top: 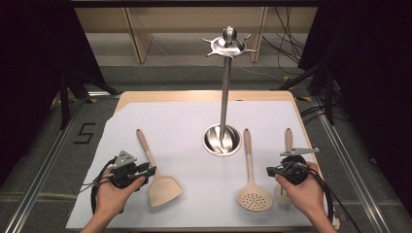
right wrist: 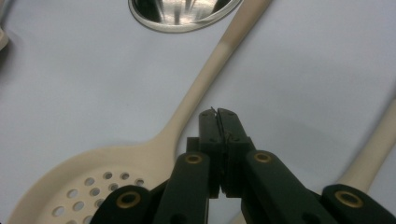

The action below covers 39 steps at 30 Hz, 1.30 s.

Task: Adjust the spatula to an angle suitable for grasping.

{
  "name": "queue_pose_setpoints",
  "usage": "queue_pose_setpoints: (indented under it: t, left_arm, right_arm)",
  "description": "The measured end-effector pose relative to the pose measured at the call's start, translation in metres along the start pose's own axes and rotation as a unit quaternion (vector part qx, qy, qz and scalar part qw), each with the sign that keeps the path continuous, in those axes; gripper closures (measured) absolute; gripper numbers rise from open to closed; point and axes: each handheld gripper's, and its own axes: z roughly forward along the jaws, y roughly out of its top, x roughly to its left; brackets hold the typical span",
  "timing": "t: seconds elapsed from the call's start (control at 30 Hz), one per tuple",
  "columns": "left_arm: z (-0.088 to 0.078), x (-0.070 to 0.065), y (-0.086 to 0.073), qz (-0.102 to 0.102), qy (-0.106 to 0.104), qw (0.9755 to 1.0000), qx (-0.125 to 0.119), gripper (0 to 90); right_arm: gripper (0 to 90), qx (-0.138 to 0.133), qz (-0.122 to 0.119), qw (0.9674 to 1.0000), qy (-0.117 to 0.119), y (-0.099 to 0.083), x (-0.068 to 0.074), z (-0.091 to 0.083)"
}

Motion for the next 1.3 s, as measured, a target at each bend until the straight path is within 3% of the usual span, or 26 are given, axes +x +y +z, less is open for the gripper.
queue_pose_setpoints:
  t: [0.1, 0.13, 0.17, 0.2, 0.33, 0.37, 0.4, 0.43, 0.5, 0.53, 0.57, 0.6, 0.63, 0.67, 0.7, 0.73, 0.77, 0.8, 0.9, 1.03, 1.07, 1.1, 1.13, 1.2, 1.23, 1.3]
  left_arm:
    - [-0.001, -0.008, 0.004, 0.000, -0.007, 1.0000, 0.005, 74.9]
    - [-0.001, -0.011, 0.006, 0.005, -0.010, 0.9999, 0.009, 77.8]
    - [-0.001, -0.011, 0.006, 0.005, -0.010, 0.9999, 0.009, 80.9]
    - [0.000, -0.013, 0.008, 0.011, -0.009, 0.9998, 0.014, 84.1]
    - [0.014, -0.028, 0.019, 0.030, -0.022, 0.9978, 0.055, 89.0]
    - [0.014, -0.028, 0.019, 0.030, -0.022, 0.9978, 0.055, 89.0]
    - [0.019, -0.033, 0.023, 0.045, -0.028, 0.9957, 0.076, 89.0]
    - [0.023, -0.037, 0.025, 0.045, -0.027, 0.9953, 0.082, 89.0]
    - [0.036, -0.046, 0.029, 0.047, -0.028, 0.9938, 0.097, 89.1]
    - [0.042, -0.050, 0.030, 0.046, -0.025, 0.9933, 0.103, 89.2]
    - [0.046, -0.053, 0.031, 0.048, -0.026, 0.9926, 0.108, 89.3]
    - [0.055, -0.057, 0.035, 0.058, -0.026, 0.9891, 0.133, 89.2]
    - [0.055, -0.057, 0.035, 0.058, -0.026, 0.9891, 0.133, 89.2]
    - [0.060, -0.059, 0.037, 0.061, -0.028, 0.9869, 0.147, 89.2]
    - [0.067, -0.061, 0.038, 0.066, -0.024, 0.9845, 0.161, 89.2]
    - [0.072, -0.062, 0.038, 0.069, -0.021, 0.9827, 0.171, 89.2]
    - [0.080, -0.063, 0.038, 0.075, -0.020, 0.9787, 0.190, 89.2]
    - [0.080, -0.063, 0.038, 0.075, -0.020, 0.9787, 0.190, 89.2]
    - [0.087, -0.066, 0.038, 0.081, -0.022, 0.9753, 0.205, 89.2]
    - [0.088, -0.066, 0.035, 0.081, -0.022, 0.9748, 0.206, 89.2]
    - [0.089, -0.065, 0.035, 0.079, -0.023, 0.9746, 0.208, 89.2]
    - [0.089, -0.064, 0.036, 0.082, -0.021, 0.9731, 0.214, 89.2]
    - [0.090, -0.064, 0.035, 0.080, -0.021, 0.9737, 0.212, 89.2]
    - [0.092, -0.065, 0.035, 0.083, -0.021, 0.9711, 0.223, 89.2]
    - [0.092, -0.065, 0.035, 0.083, -0.021, 0.9711, 0.223, 89.2]
    - [0.095, -0.067, 0.033, 0.090, -0.020, 0.9673, 0.236, 89.2]
  right_arm:
    - [88.7, 0.001, -0.004, 1.0000, 0.009, 0.001, 0.001, -0.001]
    - [88.4, 0.005, 0.000, 0.9997, 0.023, 0.001, 0.001, -0.001]
    - [88.4, 0.005, 0.000, 0.9997, 0.023, 0.001, 0.001, -0.001]
    - [88.0, 0.000, -0.006, 1.0000, 0.004, 0.001, 0.001, 0.000]
    - [86.7, 0.005, 0.000, 1.0000, 0.009, 0.002, -0.001, 0.003]
    - [86.7, 0.005, 0.000, 1.0000, 0.009, 0.002, -0.001, 0.003]
    - [86.5, 0.005, 0.002, 1.0000, 0.008, 0.002, -0.001, 0.003]
    - [86.3, -0.008, -0.018, 0.9998, 0.003, 0.003, -0.003, 0.004]
    - [86.1, -0.008, -0.017, 0.9998, 0.003, 0.003, -0.004, 0.005]
    - [86.0, -0.005, -0.018, 0.9997, 0.018, 0.003, -0.004, 0.004]
    - [85.7, -0.002, -0.007, 0.9999, 0.015, 0.003, -0.003, 0.004]
    - [85.4, 0.007, 0.005, 0.9998, 0.018, 0.003, -0.002, 0.004]
    - [85.3, 0.010, 0.006, 0.9995, 0.028, 0.003, -0.003, 0.004]
    - [85.3, 0.010, 0.006, 0.9995, 0.028, 0.003, -0.003, 0.004]
    - [85.1, -0.005, -0.015, 0.9995, 0.026, 0.003, -0.006, 0.006]
    - [84.5, -0.006, -0.011, 0.9998, 0.016, 0.002, -0.005, 0.005]
    - [84.3, -0.004, -0.011, 0.9998, 0.016, 0.002, -0.005, 0.005]
    - [84.3, -0.004, -0.011, 0.9998, 0.016, 0.002, -0.005, 0.005]
    - [83.9, 0.002, -0.002, 0.9998, 0.017, 0.001, -0.004, 0.006]
    - [83.9, -0.001, -0.011, 0.9998, 0.017, 0.002, -0.006, 0.007]
    - [83.8, 0.006, -0.002, 0.9998, 0.017, 0.002, -0.005, 0.006]
    - [83.8, 0.000, -0.013, 0.9998, 0.017, 0.002, -0.006, 0.007]
    - [83.7, 0.001, -0.013, 0.9998, 0.018, 0.002, -0.006, 0.007]
    - [83.5, -0.002, -0.009, 0.9999, 0.014, 0.002, -0.004, 0.008]
    - [83.5, -0.002, -0.009, 0.9999, 0.014, 0.002, -0.004, 0.008]
    - [83.4, -0.011, -0.006, 0.9998, 0.014, 0.001, -0.004, 0.009]
